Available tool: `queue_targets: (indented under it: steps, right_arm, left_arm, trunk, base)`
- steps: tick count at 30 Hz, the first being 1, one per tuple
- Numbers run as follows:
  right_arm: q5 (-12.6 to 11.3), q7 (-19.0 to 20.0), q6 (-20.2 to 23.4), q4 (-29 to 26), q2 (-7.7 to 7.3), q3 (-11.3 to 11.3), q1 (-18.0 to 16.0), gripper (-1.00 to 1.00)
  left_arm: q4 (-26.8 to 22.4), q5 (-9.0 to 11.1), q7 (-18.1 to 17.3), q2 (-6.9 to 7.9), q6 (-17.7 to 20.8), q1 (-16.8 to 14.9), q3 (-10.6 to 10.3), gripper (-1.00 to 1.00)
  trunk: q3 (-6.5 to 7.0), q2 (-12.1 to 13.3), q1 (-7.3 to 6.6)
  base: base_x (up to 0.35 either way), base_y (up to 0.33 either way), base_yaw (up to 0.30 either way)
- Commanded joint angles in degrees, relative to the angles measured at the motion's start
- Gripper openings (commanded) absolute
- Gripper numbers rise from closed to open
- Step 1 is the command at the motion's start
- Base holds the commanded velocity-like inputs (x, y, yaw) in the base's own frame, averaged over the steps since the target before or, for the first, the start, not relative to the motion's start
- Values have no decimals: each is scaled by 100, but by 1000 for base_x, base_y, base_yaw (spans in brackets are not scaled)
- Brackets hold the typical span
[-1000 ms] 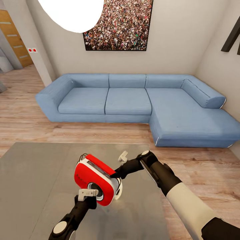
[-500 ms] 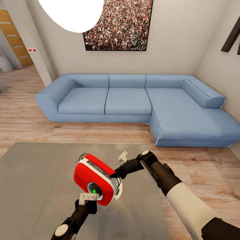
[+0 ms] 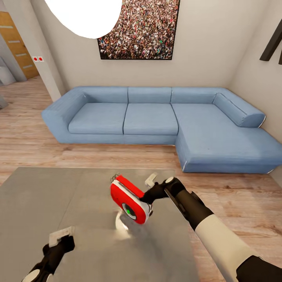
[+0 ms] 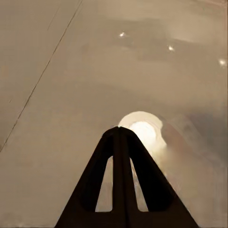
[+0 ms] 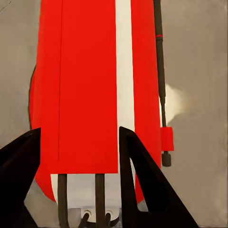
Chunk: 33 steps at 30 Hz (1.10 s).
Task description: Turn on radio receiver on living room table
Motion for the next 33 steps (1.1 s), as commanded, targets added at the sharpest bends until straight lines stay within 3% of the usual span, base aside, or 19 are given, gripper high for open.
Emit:
queue_targets:
  steps: [1,3,4,6,11,15,18,23,26,33]
  right_arm:
    - [-10,-146,-1,1,1,-2,-1,-100]
    - [-20,-297,-2,5,8,-4,-1,-100]
    - [-24,-347,-4,7,10,-8,-1,-100]
    - [-33,-387,-9,11,15,-8,-1,-100]
    - [-31,-400,-11,16,21,-20,-1,-100]
    - [-41,-404,-4,21,28,-172,-1,-100]
    - [-46,-402,-3,24,29,-209,-1,-100]
    - [-184,-352,-7,97,30,-225,-1,-100]
    - [-309,-349,-10,222,31,-223,-1,-100]
    - [-342,-340,-11,256,30,-221,-1,-100]
  left_arm:
    - [4,3,-9,-3,4,0,182,-100]
    - [101,0,-29,-9,6,0,472,-100]
    - [390,8,-51,-1,-1,0,629,-100]
    - [956,6,-66,33,-54,0,740,-100]
    - [1239,9,-75,193,-265,0,759,-100]
    - [1543,26,-94,268,-256,0,767,-100]
    - [1639,49,-94,284,-261,0,841,-100]
    - [1679,65,-95,264,-281,0,1319,-100]
    - [1686,66,-94,248,-286,0,1382,-100]
    - [1690,61,-90,241,-298,0,1400,-100]
  trunk:
    - [0,0,0]
    - [0,0,0]
    - [0,0,0]
    - [0,0,0]
    - [0,0,0]
    - [0,0,0]
    - [0,0,0]
    - [0,0,0]
    - [-18,-40,22]
    - [-143,-321,176]
  base:
    - [0,0,0]
    - [0,0,0]
    - [0,0,0]
    - [0,0,0]
    - [0,0,0]
    - [0,0,0]
    - [0,0,0]
    - [0,0,0]
    - [0,0,0]
    - [0,0,0]
